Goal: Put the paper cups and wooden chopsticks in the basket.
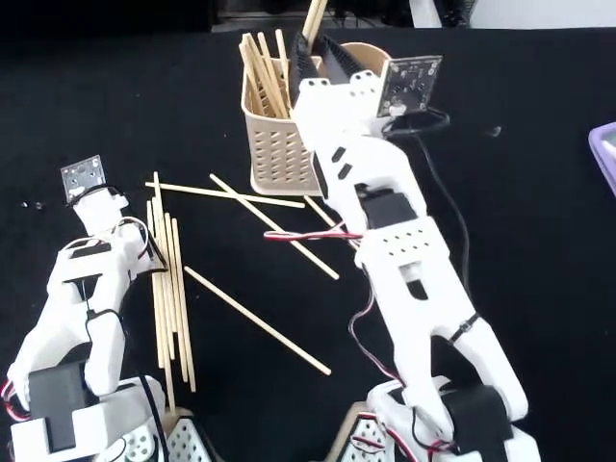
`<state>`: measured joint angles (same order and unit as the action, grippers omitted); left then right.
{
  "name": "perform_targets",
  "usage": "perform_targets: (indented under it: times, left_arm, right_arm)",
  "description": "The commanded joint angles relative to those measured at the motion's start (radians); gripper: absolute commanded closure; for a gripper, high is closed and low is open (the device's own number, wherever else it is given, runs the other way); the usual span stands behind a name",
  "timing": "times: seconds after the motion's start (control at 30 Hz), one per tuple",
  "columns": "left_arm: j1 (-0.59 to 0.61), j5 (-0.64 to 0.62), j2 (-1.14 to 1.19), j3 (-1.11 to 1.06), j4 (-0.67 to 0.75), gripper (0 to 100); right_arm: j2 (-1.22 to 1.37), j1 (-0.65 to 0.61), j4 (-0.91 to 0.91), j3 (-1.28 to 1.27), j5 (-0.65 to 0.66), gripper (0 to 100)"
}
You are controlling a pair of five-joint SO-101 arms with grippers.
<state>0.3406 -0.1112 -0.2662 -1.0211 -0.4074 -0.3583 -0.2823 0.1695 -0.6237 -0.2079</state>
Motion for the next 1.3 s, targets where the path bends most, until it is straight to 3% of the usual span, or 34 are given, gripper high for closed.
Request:
perform_targets:
  times: [0.0, 0.1, 0.33, 0.53, 0.7, 0.93, 1.13, 1.27]
  left_arm:
    - [-0.013, 0.000, -0.008, 0.007, 0.017, 87]
    - [-0.013, 0.000, -0.008, 0.007, 0.017, 87]
    - [-0.013, 0.000, -0.008, 0.007, 0.018, 87]
    - [-0.013, 0.000, -0.008, 0.007, 0.018, 87]
    - [-0.013, 0.000, -0.008, 0.008, 0.020, 87]
    - [-0.013, 0.000, -0.008, 0.008, 0.020, 87]
    - [-0.013, 0.000, -0.008, 0.008, 0.020, 87]
    - [-0.013, 0.000, -0.008, 0.008, 0.020, 87]
  right_arm:
    - [0.033, -0.020, 0.026, 0.085, 0.009, 98.6]
    - [0.073, -0.021, 0.037, 0.094, 0.009, 98.6]
    - [0.134, -0.023, 0.279, 0.013, 0.009, 98.8]
    - [0.163, -0.048, 0.296, -0.054, 0.017, 98.7]
    - [0.189, -0.092, 0.296, -0.101, 0.196, 97.9]
    - [0.143, -0.132, 0.295, -0.122, 0.230, 77.0]
    - [-0.021, -0.132, 0.141, -0.127, 0.227, 81.9]
    - [-0.208, -0.132, -0.075, -0.128, 0.226, 83.6]
